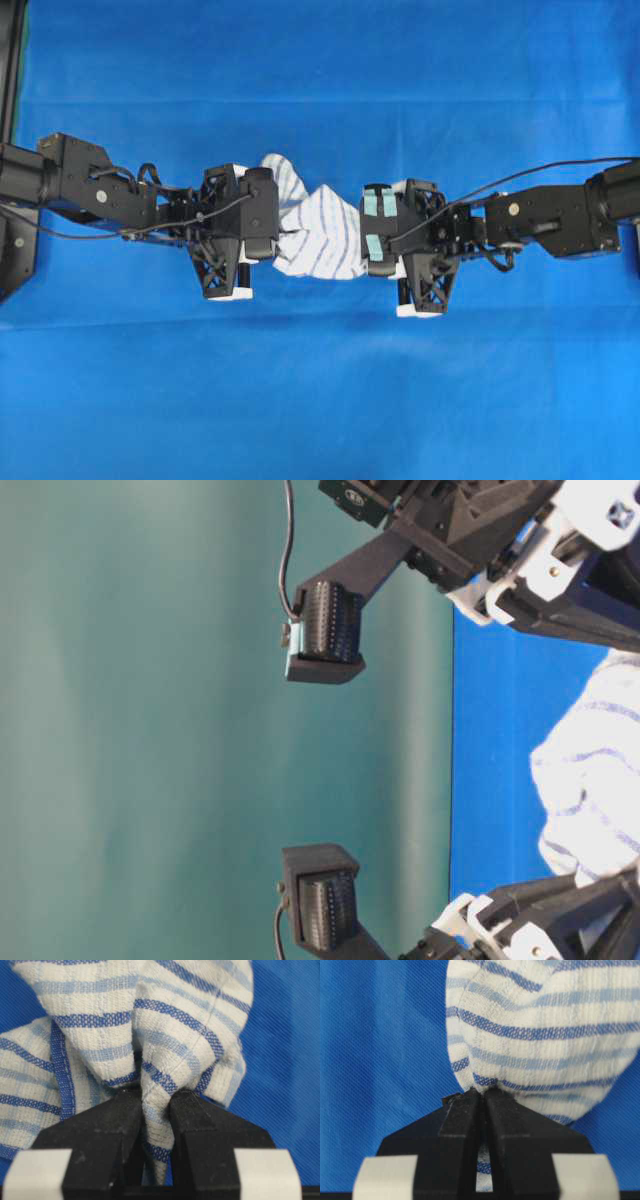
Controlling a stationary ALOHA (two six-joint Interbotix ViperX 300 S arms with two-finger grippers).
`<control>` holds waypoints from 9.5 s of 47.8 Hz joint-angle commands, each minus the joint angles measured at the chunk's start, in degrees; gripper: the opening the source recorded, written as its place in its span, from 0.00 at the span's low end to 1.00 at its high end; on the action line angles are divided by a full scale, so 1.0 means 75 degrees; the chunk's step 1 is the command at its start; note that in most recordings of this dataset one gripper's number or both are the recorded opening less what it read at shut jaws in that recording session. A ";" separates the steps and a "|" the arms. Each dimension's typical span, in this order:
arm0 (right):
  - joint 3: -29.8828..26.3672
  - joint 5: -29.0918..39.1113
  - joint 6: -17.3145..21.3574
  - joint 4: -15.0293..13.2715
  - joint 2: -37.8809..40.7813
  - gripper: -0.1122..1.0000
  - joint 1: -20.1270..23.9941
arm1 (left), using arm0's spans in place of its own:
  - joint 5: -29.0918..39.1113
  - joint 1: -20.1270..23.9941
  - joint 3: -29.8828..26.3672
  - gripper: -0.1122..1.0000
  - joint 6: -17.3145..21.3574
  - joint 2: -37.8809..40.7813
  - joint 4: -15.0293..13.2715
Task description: Lift the towel with both arms.
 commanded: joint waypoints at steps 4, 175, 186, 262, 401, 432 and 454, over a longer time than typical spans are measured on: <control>-0.0105 0.0223 -0.0012 -0.0070 -0.0633 0.14 -0.0047 | 0.0621 -0.0059 -0.0281 0.16 -0.0012 -0.0504 -0.0023; -0.0398 0.0949 0.0223 -0.0715 -0.0539 0.71 0.0727 | -0.0363 -0.0234 -0.0797 0.91 0.0363 0.0000 -0.0012; -0.0375 0.0691 0.0305 -0.0715 -0.0105 0.71 0.0563 | -0.0680 -0.0234 -0.0750 0.86 0.0352 0.0457 -0.0012; -0.2859 0.4324 0.0258 -0.1559 -0.4043 0.12 0.0141 | 0.5086 0.0059 -0.3176 0.13 0.0352 -0.4043 -0.0023; 0.0035 0.0820 0.0984 -0.1008 -0.0996 0.71 0.0914 | 0.0363 -0.0680 -0.1547 0.90 -0.0211 -0.0059 -0.0023; 0.0082 0.0176 0.0973 -0.0785 -0.0152 0.69 0.0867 | 0.0188 -0.0563 -0.1547 0.79 -0.0199 0.0738 -0.0012; 0.0035 0.0234 0.0867 -0.0844 -0.0234 0.17 0.0762 | 0.0398 -0.0539 -0.1512 0.14 -0.0164 0.0645 -0.0023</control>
